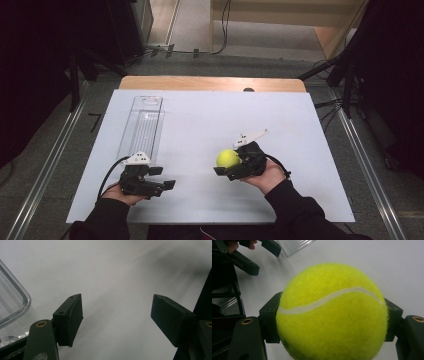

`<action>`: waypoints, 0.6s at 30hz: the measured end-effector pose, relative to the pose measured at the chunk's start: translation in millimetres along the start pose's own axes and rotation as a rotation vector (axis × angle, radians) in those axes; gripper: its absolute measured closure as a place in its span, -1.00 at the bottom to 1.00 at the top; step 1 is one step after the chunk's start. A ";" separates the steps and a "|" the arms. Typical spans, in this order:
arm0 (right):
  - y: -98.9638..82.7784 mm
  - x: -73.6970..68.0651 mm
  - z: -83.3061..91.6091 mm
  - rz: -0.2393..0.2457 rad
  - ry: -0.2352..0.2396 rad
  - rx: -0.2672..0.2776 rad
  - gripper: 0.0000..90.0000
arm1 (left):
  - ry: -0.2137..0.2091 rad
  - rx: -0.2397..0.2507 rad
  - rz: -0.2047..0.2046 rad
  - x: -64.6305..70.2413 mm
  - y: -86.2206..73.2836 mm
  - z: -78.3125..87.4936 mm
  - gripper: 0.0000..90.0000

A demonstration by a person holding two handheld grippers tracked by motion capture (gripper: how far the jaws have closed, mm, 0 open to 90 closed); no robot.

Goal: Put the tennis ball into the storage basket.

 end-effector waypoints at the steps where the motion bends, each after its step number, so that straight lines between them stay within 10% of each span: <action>1: 0.7 0.2 -0.8 0.003 0.001 0.003 -0.47 | 0.001 0.000 0.000 0.1 -0.1 0.1 -0.41; 18: 20.5 2.9 -12.3 -0.013 -0.003 0.006 -0.47 | 0.008 -0.002 0.005 -0.2 -0.8 0.0 -0.41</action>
Point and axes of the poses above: each handheld gripper's, and its own axes: z roughly backward along the jaws, y roughly out of its top, x roughly to its right, the point moved 3 cm from there along -z, roughly forward along the jaws, and after that the axes turned 13 degrees about z, right-handed, at the moved point
